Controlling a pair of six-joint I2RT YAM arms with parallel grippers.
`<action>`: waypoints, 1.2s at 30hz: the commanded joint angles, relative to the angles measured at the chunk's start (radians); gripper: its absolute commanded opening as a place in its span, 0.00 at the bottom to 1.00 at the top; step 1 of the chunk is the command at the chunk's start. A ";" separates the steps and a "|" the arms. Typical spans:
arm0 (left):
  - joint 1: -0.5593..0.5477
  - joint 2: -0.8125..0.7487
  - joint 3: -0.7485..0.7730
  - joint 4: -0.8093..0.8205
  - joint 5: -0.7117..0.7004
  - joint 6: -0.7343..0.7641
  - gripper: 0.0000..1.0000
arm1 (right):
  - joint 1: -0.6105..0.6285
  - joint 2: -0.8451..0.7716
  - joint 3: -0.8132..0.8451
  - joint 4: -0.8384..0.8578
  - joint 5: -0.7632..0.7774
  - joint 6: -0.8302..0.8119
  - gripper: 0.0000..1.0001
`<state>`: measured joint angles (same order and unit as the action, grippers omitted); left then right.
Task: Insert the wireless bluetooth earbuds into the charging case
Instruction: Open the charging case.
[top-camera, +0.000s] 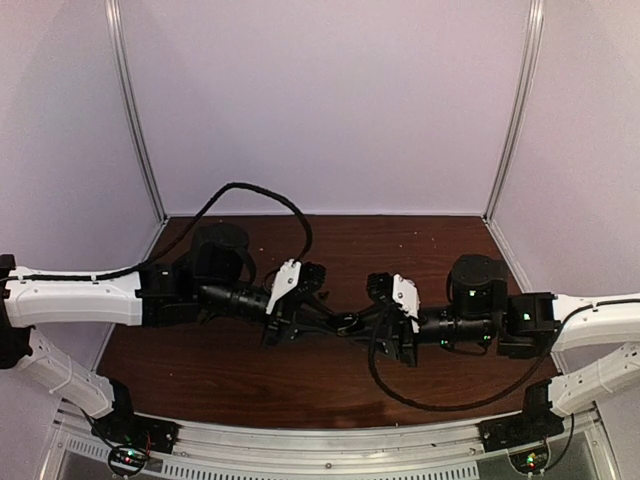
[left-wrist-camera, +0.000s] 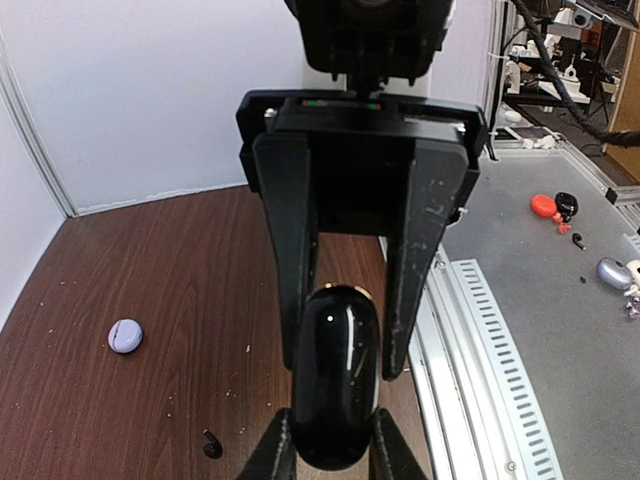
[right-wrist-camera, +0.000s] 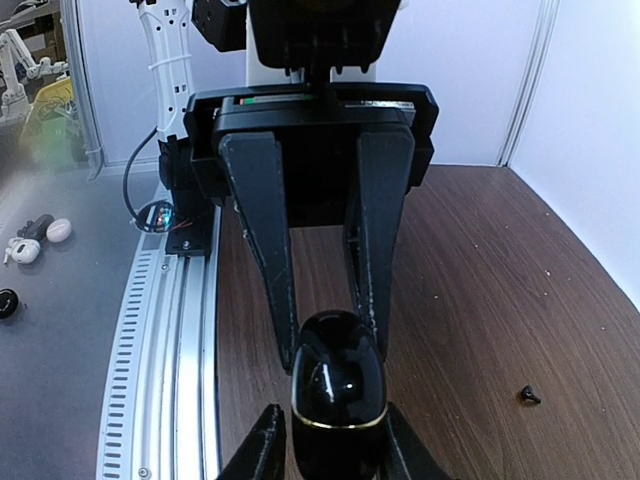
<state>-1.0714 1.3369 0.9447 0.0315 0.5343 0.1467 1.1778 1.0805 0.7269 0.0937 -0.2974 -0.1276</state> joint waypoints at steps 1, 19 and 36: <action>0.007 0.013 0.039 0.028 -0.007 0.006 0.11 | 0.005 0.007 0.014 0.018 -0.039 -0.003 0.31; 0.007 -0.002 0.017 0.077 -0.025 -0.048 0.42 | 0.005 0.000 -0.003 0.027 -0.037 -0.006 0.09; 0.023 -0.037 0.017 0.100 -0.042 -0.076 0.37 | 0.005 -0.013 -0.018 0.007 -0.026 -0.021 0.03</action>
<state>-1.0706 1.3331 0.9447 0.0406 0.5129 0.0868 1.1759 1.0855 0.7265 0.1081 -0.3042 -0.1337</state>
